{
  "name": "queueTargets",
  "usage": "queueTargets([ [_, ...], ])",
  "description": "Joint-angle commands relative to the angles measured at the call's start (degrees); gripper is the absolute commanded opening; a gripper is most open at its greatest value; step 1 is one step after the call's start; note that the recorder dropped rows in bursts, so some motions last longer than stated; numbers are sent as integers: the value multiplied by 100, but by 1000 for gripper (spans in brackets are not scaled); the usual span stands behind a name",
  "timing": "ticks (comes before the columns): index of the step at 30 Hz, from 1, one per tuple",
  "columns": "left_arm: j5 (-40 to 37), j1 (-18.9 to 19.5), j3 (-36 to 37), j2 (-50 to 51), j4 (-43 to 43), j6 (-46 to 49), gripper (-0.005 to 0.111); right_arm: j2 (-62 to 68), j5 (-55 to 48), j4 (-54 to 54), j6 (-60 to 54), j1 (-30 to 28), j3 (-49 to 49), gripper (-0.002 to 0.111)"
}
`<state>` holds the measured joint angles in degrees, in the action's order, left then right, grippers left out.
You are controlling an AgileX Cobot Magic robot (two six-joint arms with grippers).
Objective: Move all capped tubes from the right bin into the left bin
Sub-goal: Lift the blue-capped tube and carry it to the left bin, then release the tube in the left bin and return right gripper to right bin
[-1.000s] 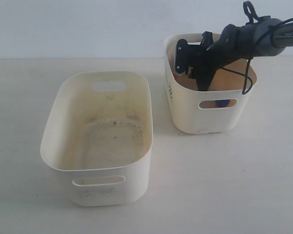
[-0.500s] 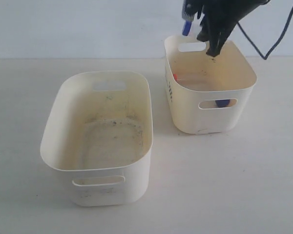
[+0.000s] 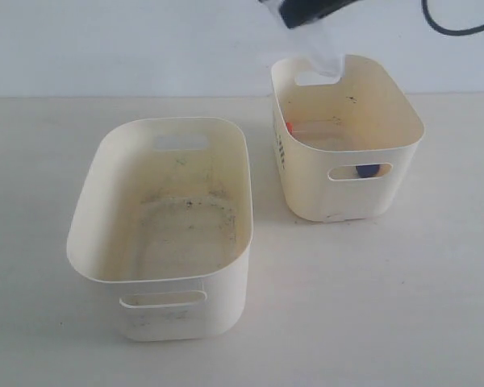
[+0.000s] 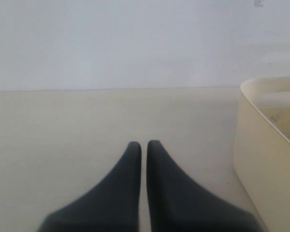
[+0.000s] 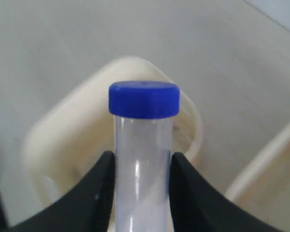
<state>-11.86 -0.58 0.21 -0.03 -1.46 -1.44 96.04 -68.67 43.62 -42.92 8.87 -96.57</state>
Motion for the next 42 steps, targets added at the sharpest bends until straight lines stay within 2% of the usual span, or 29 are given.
queueTargets([
  [1, 26, 2, -21, 3, 36, -54, 4, -63, -129, 1482, 637, 243, 234, 0],
  [6, 26, 2, -21, 3, 36, -54, 4, -43, -129, 1509, 638, 904, 803, 0],
  [12, 26, 2, -21, 3, 36, -54, 4, -43, 1514, 1437, 706, 1676, 1711, 0],
  [14, 26, 2, -21, 3, 36, -54, 4, -43, 1982, 1437, 706, 1880, 1954, 3],
  [17, 26, 2, -21, 3, 36, -54, 4, -43, 2632, 1437, 680, 2171, 2228, 29],
  [18, 26, 2, -21, 3, 36, -54, 4, -19, 2771, 1437, 691, 2239, 2295, 47],
  [21, 26, 2, -21, 3, 36, -54, 4, 54, 2959, 1437, 699, 2380, 2307, 89],
  [23, 26, 2, -21, 3, 36, -54, 4, 64, 3001, 1400, 719, 2427, 2318, 98],
  [25, 26, 2, -21, 3, 36, -54, 4, 64, 3040, 1388, 719, 2434, 2318, 97],
  [28, 26, 2, -21, 3, 36, -54, 4, 64, 3134, 1388, 895, 2434, 2318, 81],
  [31, 26, 2, -21, 3, 36, -54, 4, 64, 3183, 1388, 1548, 2434, 2318, 52],
  [35, 26, 2, -21, 3, 36, -54, 4, 64, 3122, 751, 1130, 2221, 1902, 1],
  [38, 26, 2, -21, 3, 36, -54, 4, 64, 2952, -385, 1573, 1912, 1402, 1],
  [42, 26, 2, -21, 3, 36, -54, 4, 64, 2668, -2447, 3121, 1467, 637, 1],
])
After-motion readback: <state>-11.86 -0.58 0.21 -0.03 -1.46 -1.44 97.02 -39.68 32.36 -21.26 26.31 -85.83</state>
